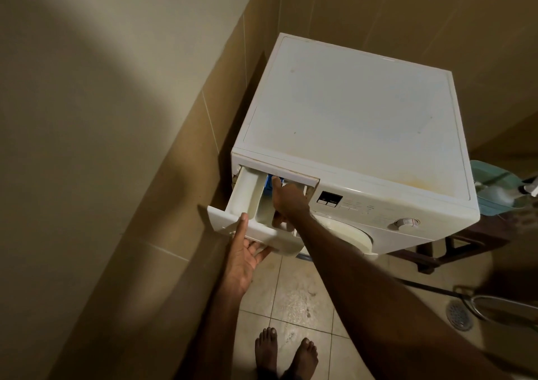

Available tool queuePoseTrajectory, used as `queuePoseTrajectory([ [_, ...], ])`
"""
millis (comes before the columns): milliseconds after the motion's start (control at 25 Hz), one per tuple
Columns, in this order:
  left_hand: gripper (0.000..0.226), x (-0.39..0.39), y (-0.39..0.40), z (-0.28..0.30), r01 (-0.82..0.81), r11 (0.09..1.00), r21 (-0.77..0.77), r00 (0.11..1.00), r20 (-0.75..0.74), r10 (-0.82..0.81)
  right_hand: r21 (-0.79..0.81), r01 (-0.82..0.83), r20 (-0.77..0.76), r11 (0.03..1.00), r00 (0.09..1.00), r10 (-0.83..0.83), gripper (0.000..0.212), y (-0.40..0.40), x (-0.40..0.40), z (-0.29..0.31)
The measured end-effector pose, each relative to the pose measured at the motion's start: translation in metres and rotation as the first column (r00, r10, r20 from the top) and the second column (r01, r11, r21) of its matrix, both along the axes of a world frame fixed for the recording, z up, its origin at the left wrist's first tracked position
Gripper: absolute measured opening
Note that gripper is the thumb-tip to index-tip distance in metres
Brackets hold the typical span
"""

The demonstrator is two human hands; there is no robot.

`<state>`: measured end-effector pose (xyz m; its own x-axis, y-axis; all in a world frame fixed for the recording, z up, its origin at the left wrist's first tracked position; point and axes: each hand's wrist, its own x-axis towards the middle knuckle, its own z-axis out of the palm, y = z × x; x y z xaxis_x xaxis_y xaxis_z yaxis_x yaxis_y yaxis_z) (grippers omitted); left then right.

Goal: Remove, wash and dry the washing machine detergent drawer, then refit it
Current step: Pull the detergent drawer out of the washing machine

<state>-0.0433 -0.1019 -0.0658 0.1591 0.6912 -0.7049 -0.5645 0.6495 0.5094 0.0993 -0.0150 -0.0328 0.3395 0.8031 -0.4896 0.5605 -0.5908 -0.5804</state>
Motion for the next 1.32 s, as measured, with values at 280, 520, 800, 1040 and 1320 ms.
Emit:
queuePoseTrajectory([
  [280,0.08,-0.001,0.007,-0.011,0.028,0.999,-0.026,0.996,-0.084,-0.031,-0.142,-0.072,0.135,0.987,0.987,0.091,0.039,0.011,-0.001,-0.014],
  [520,0.068,-0.005,0.006,-0.006,0.051,0.997,-0.05,0.992,-0.113,-0.057,-0.167,-0.089,0.134,0.982,0.985,0.112,0.04,0.004,-0.007,-0.005],
  [800,0.058,-0.017,-0.036,0.012,0.046,0.995,-0.088,0.989,-0.139,-0.058,-0.17,-0.273,0.213,0.947,0.928,0.306,0.046,-0.039,-0.021,0.01],
  [1040,0.064,-0.015,-0.069,0.033,0.072,0.996,-0.045,0.983,-0.168,-0.078,-0.159,-0.202,0.033,0.966,0.977,0.209,0.05,-0.079,-0.007,0.042],
  [1320,0.055,-0.016,-0.111,0.054,0.128,0.991,-0.025,0.982,-0.136,-0.131,0.087,0.23,-0.27,0.969,0.942,-0.199,0.04,-0.193,0.056,0.102],
])
